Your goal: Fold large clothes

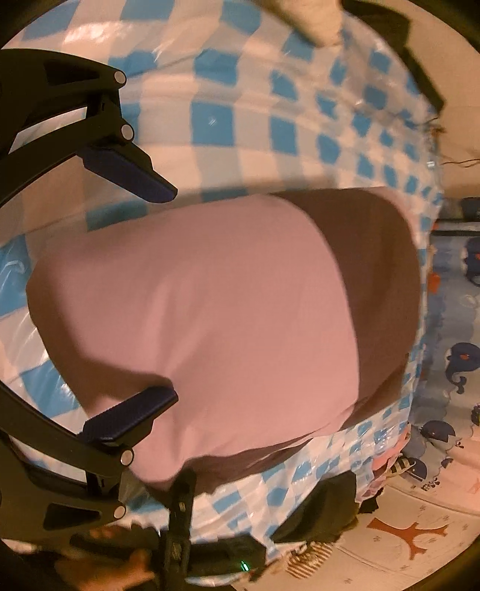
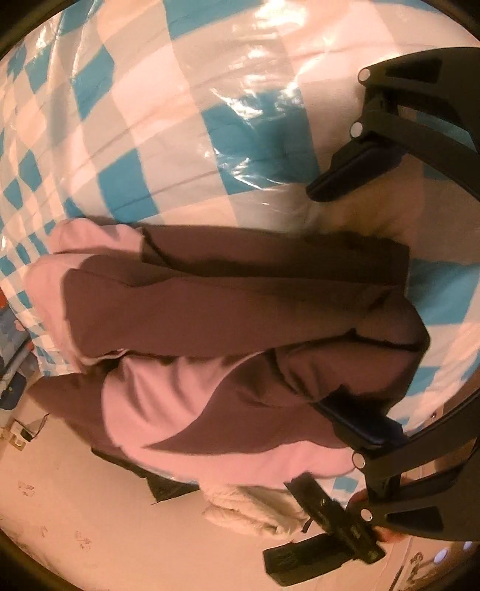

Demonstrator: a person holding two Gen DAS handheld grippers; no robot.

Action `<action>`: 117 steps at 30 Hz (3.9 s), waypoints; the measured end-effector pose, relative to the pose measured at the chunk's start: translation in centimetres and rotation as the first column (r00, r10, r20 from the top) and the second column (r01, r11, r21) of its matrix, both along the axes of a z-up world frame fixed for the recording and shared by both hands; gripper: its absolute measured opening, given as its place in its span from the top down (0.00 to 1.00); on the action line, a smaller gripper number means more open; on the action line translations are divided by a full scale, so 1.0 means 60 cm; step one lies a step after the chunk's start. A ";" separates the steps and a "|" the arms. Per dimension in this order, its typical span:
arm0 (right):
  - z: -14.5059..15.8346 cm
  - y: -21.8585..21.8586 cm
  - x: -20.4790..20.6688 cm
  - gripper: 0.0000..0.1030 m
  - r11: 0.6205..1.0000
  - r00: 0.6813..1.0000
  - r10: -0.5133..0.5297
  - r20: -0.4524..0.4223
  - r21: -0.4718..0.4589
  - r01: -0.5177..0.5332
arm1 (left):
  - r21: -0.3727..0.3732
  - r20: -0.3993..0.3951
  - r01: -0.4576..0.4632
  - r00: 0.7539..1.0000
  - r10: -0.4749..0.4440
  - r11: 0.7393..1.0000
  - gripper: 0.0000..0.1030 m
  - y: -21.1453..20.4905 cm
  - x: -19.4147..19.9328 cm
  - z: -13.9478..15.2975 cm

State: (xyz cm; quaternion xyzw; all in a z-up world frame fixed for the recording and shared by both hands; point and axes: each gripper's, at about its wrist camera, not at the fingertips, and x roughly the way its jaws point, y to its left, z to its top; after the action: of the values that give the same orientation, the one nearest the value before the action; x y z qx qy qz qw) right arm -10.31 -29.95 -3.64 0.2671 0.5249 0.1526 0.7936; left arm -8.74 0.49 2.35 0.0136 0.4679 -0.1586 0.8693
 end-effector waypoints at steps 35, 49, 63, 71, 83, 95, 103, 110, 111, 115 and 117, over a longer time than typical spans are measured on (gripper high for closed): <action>0.032 0.037 -0.002 0.07 0.994 0.984 0.013 0.177 -0.106 0.006 | 0.079 0.259 -0.120 0.961 0.096 0.990 0.08 -0.024 -0.015 0.083; 0.071 0.052 -0.020 0.07 0.971 0.971 0.023 0.239 -0.236 0.035 | 0.075 0.249 -0.108 0.965 0.086 0.991 0.08 -0.035 -0.015 0.081; 0.175 0.098 -0.061 0.07 0.830 0.942 0.038 0.332 -0.535 0.155 | 0.069 0.219 -0.114 0.971 0.097 0.991 0.08 -0.035 -0.032 0.082; 0.175 0.111 -0.057 0.07 0.844 0.962 0.026 0.271 -0.522 0.124 | 0.066 0.182 -0.131 0.976 0.117 0.989 0.08 -0.030 -0.030 0.079; 0.177 0.127 -0.051 0.07 0.843 0.967 0.028 0.252 -0.525 0.113 | 0.027 0.153 -0.116 0.982 0.111 0.993 0.08 -0.042 -0.033 0.082; 0.179 0.142 -0.044 0.07 0.841 0.969 0.054 0.243 -0.534 0.087 | 0.024 0.149 -0.124 0.982 0.119 0.992 0.08 -0.047 -0.032 0.085; 0.179 0.145 -0.044 0.07 0.842 0.969 0.054 0.240 -0.532 0.085 | 0.024 0.149 -0.121 0.982 0.116 0.992 0.08 -0.044 -0.030 0.085; 0.175 0.148 -0.040 0.07 0.844 0.970 0.060 0.234 -0.530 0.075 | 0.024 0.148 -0.122 0.982 0.117 0.992 0.08 -0.044 -0.030 0.085; 0.175 0.146 -0.040 0.07 0.845 0.970 0.061 0.233 -0.530 0.075 | 0.024 0.149 -0.122 0.982 0.117 0.992 0.08 -0.044 -0.031 0.085; 0.175 0.148 -0.041 0.07 0.844 0.971 0.061 0.233 -0.531 0.074 | 0.024 0.149 -0.121 0.982 0.116 0.992 0.08 -0.044 -0.030 0.085; 0.174 0.147 -0.040 0.07 0.846 0.970 0.062 0.234 -0.529 0.074 | 0.025 0.149 -0.121 0.982 0.116 0.992 0.08 -0.043 -0.029 0.085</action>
State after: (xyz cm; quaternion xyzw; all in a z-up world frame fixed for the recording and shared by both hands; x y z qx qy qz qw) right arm -12.69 -21.15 6.83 0.0169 0.4451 0.0296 0.8948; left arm -10.47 -2.07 7.44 0.0120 0.4052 -0.0970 0.9090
